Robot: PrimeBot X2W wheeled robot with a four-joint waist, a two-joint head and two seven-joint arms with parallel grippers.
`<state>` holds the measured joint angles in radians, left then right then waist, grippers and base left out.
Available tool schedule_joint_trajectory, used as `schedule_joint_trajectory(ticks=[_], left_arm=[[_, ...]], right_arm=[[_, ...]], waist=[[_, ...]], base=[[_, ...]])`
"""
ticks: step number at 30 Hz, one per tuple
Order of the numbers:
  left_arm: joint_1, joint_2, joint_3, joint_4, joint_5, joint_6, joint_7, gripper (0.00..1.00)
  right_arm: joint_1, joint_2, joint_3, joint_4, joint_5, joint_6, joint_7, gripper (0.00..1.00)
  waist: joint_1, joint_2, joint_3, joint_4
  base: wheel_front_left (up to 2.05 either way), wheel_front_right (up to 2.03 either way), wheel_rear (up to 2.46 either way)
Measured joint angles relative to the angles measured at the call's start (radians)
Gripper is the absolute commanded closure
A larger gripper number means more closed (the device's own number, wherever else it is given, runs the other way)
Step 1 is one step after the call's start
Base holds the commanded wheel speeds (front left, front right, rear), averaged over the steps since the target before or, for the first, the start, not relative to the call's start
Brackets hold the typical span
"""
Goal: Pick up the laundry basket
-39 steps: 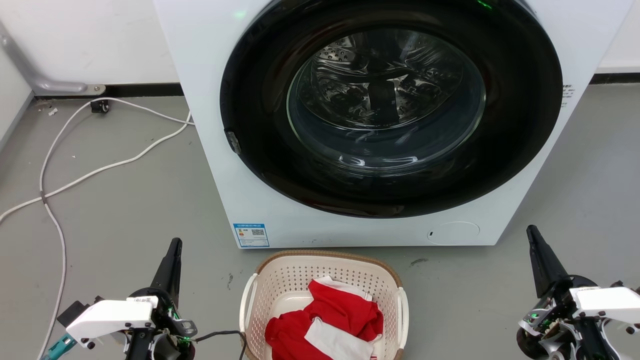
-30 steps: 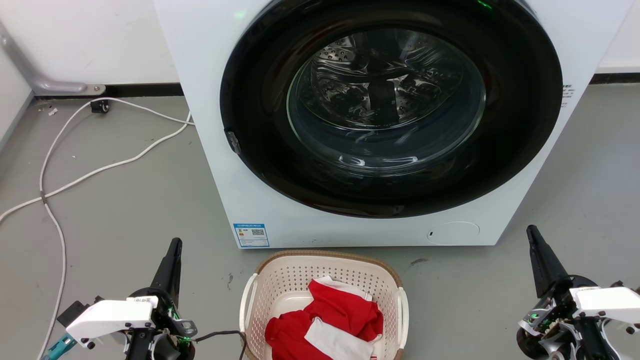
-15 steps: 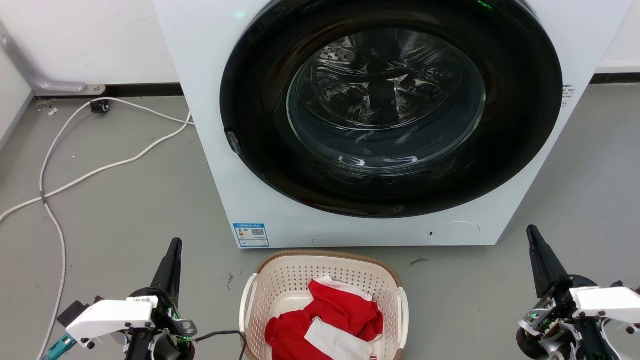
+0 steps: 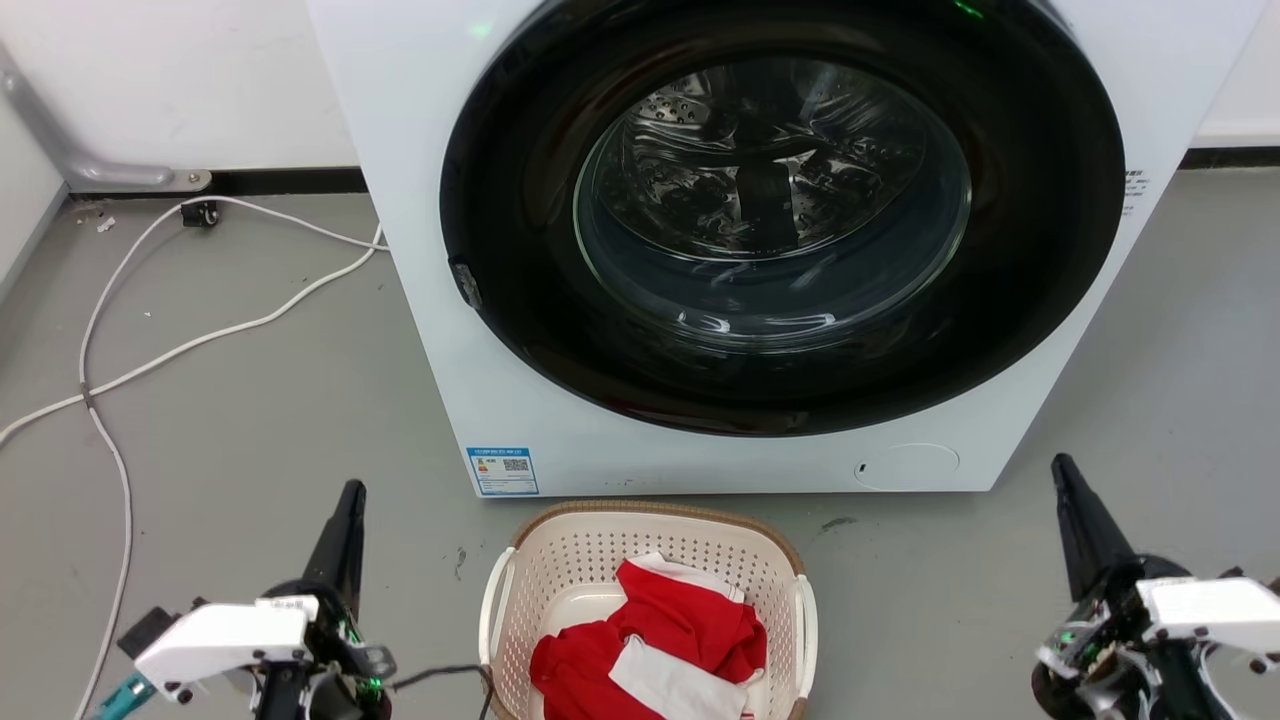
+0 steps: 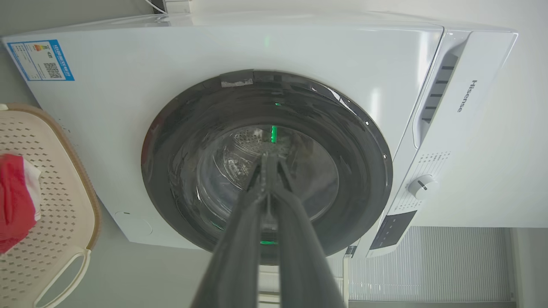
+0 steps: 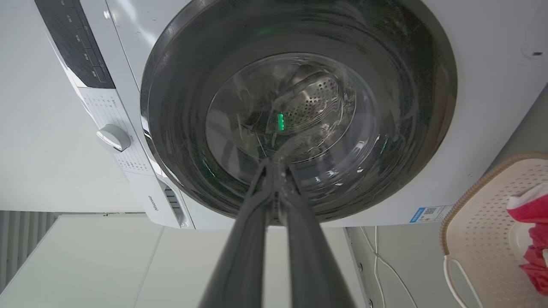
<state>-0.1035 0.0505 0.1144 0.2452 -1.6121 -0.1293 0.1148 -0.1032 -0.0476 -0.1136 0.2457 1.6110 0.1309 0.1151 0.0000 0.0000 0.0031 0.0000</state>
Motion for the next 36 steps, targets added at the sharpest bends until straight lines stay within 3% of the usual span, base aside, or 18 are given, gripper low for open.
schedule_joint_trajectory(ticks=[10,36], left_arm=[[0.038,-0.006,-0.007,0.022,0.037,0.002,-0.029,0.00],[0.049,-0.005,-0.076,-0.107,0.544,0.087,-0.140,0.00]], right_arm=[[0.042,0.004,0.000,0.028,-0.044,0.000,-0.028,0.00],[0.086,0.004,0.037,-0.128,-0.651,0.000,-0.142,0.00]], waist=[[0.0000,0.0000,0.001,0.000],[0.0000,0.0000,0.007,0.000]], base=[[0.00,0.00,0.00],[0.00,0.00,0.00]])
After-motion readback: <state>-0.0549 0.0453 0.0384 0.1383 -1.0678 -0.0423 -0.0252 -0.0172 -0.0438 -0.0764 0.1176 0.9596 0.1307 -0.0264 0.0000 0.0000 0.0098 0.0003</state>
